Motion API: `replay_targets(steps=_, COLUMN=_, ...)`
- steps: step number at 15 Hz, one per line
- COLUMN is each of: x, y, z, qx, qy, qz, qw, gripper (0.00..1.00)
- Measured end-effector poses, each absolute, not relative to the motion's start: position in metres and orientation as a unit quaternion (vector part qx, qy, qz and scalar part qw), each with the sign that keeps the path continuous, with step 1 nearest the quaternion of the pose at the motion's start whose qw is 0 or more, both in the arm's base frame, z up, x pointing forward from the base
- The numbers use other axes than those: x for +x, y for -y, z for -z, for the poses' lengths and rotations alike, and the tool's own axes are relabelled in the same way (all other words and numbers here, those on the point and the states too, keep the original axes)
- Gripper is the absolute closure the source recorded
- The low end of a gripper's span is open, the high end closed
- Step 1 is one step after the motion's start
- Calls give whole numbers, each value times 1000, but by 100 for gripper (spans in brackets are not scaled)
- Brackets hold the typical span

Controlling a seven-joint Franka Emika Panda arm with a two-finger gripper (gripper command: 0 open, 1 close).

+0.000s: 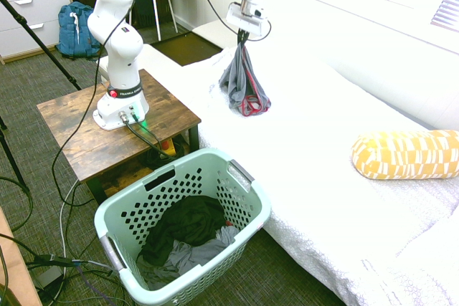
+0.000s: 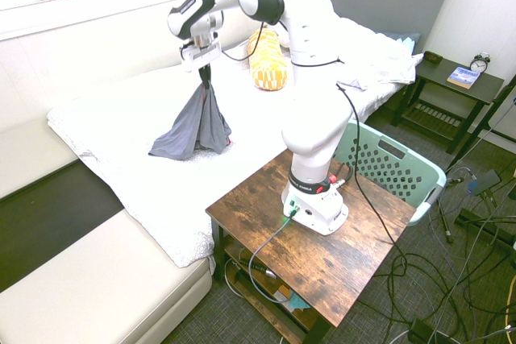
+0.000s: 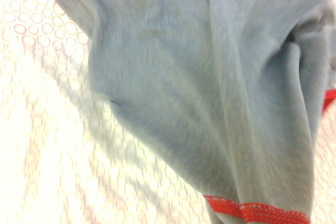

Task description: Put my clothes in the laundry bag

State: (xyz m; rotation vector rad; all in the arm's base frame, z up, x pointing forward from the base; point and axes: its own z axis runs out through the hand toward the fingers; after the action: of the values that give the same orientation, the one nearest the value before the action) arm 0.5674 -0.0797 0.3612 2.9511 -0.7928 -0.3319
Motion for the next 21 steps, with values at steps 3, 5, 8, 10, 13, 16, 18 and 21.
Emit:
replay_targets(steps=3, x=521, y=103, z=-460, qx=964, qy=207, qz=155, qw=68, gripper=100)
replay_targets(steps=5, x=495, y=117, z=-520, qx=964, qy=158, qz=188, qw=98, gripper=100)
replay_targets(steps=8, x=459, y=136, z=-602, qx=954, qy=123, qz=227, qw=152, gripper=100)
replay_targets(steps=10, x=432, y=156, z=-644, qx=943, qy=124, qz=255, qw=177, gripper=100)
replay_targets(steps=13, x=372, y=193, z=-693, qx=911, qy=143, qz=324, qw=213, gripper=100)
replay_targets(steps=16, x=305, y=249, z=-691, qx=863, qy=177, qz=406, qw=244, gripper=100)
replay_targets(steps=18, x=261, y=284, z=-664, qx=831, qy=205, qz=460, qw=236, gripper=100)
replay_targets(steps=21, x=207, y=325, z=-600, qx=797, qy=225, qz=514, qw=223, gripper=100)
